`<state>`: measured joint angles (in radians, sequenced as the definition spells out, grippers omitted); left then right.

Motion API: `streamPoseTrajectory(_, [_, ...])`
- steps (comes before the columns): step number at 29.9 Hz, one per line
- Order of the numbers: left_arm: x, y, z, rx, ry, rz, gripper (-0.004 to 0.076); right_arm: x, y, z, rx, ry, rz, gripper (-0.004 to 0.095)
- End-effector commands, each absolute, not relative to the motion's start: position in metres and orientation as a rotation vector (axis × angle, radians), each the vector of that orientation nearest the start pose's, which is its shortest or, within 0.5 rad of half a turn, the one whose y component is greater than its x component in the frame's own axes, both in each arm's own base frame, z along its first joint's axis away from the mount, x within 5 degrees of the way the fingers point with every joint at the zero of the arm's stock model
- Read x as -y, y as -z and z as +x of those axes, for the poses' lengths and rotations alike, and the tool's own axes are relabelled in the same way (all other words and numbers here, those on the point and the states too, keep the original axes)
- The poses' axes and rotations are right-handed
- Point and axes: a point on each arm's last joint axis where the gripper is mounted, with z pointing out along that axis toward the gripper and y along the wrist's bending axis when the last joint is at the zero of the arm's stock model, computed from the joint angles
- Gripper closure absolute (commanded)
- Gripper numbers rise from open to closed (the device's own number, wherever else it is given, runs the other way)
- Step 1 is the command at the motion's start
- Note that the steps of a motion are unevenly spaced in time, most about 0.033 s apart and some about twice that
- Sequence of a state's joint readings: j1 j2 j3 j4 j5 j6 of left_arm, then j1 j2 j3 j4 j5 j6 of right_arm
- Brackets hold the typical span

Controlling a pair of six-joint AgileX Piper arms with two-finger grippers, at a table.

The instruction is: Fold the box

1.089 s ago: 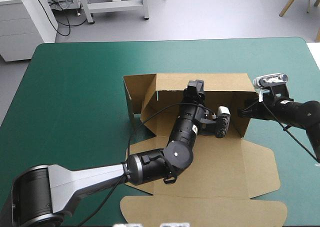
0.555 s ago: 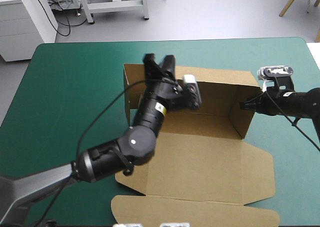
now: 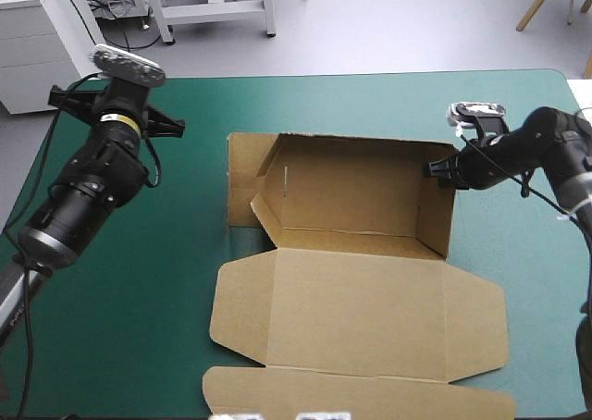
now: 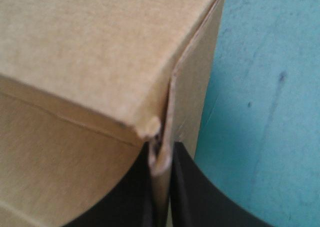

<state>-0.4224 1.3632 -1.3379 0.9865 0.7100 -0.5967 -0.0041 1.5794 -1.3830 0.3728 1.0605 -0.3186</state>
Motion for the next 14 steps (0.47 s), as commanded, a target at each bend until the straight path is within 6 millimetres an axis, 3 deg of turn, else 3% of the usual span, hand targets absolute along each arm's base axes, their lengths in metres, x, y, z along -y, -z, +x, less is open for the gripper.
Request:
streamPoseTrajectory(1, [0.050, -0.426, 0.290, -1.959, -0.300, 0.187, 0.0727, -0.044, -0.310, 0.348, -2.722, -0.324, -0.312, 0.0907])
streamPoseTrajectory(6, [0.017, -0.404, 0.292, -2.194, -0.209, 0.159, 0.0727, -0.054, -0.300, 0.379, -2.720, -0.268, -0.312, 0.0908])
streamPoseTrajectory(11, [0.000, -0.395, 0.288, -2.311, -0.167, 0.148, 0.0727, -0.054, -0.293, 0.390, -2.725, -0.258, -0.315, 0.0897])
streamPoseTrajectory(14, [-0.003, -0.394, 0.288, -2.315, -0.154, 0.148, 0.0727, -0.054, -0.295, 0.391, -2.721, -0.230, -0.326, 0.0791])
